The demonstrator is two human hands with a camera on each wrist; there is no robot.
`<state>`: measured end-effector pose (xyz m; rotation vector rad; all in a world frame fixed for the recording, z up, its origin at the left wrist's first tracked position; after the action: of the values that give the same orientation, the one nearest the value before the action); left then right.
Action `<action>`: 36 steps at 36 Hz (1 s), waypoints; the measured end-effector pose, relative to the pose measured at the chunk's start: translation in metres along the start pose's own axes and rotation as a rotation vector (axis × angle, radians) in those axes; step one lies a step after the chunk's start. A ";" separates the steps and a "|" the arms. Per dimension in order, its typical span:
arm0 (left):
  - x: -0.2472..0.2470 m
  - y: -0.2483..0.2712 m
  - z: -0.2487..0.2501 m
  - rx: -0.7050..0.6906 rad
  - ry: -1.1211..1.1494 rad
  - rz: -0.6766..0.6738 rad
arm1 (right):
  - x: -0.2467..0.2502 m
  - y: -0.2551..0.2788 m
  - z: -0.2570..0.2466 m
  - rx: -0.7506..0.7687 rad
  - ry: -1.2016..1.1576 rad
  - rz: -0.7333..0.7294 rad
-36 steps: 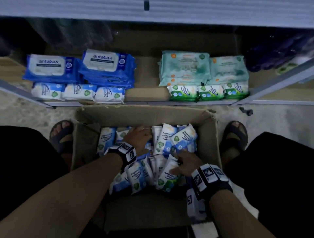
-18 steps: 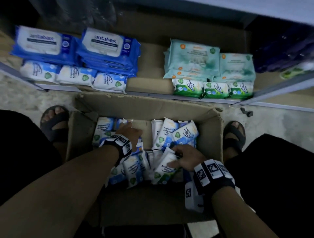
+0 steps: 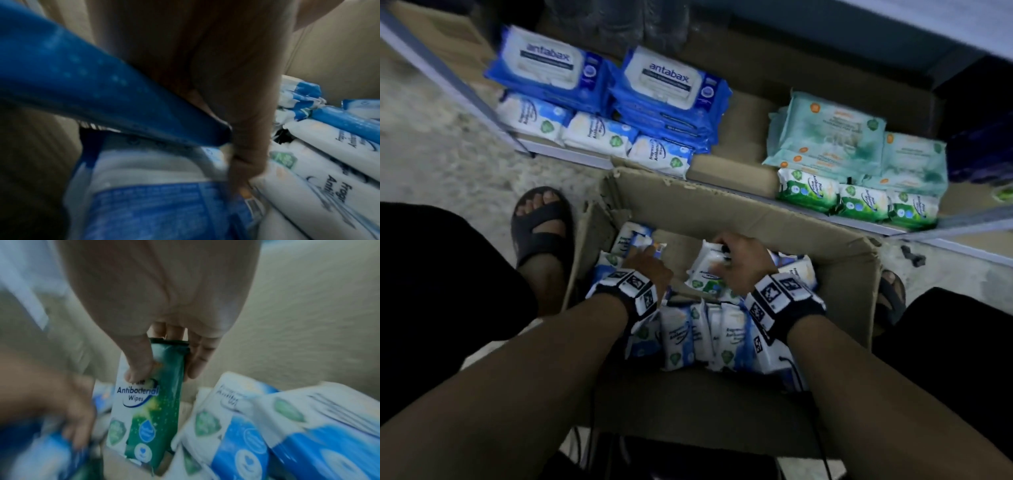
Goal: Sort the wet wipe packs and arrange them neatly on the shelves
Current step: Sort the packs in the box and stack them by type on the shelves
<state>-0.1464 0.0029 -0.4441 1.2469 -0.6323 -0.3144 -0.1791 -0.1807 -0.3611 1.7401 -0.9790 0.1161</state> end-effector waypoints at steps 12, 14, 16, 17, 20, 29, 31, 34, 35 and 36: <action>0.016 -0.006 0.008 0.100 0.233 0.245 | -0.019 -0.042 0.012 -0.022 0.321 -0.037; 0.018 -0.011 0.014 0.091 0.239 0.299 | -0.021 -0.043 0.016 0.010 0.365 0.023; 0.019 -0.017 0.021 0.069 0.277 0.320 | -0.025 -0.041 0.019 0.040 0.385 0.088; 0.020 -0.019 0.024 0.054 0.300 0.332 | -0.028 -0.039 0.021 0.047 0.395 0.123; 0.024 -0.025 0.034 0.035 0.348 0.405 | -0.035 -0.027 0.027 0.011 0.405 0.254; 0.028 -0.049 0.040 0.097 0.519 0.407 | -0.041 0.005 0.058 -0.252 0.288 0.233; 0.029 -0.051 0.040 0.116 0.543 0.357 | -0.041 0.009 0.066 -0.262 0.249 0.240; 0.033 -0.049 0.045 0.092 0.604 0.352 | -0.043 0.011 0.075 -0.258 0.225 0.238; 0.035 -0.047 0.048 0.080 0.636 0.366 | -0.044 0.011 0.078 -0.256 0.217 0.237; 0.036 -0.046 0.051 0.077 0.660 0.374 | -0.044 0.012 0.080 -0.251 0.208 0.241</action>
<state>-0.1432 -0.0702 -0.4685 1.1853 -0.2914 0.4267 -0.2453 -0.2235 -0.4077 1.3487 -0.9997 0.3095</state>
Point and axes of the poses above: each hand's wrist, its own y-axis away from the middle knuckle, its own x-axis out of the back of the hand, z = x × y, the point moved 2 cm from there along -y, towards the middle knuckle, and after that the axes turned 12 degrees about -z, right-handed, at the moved point
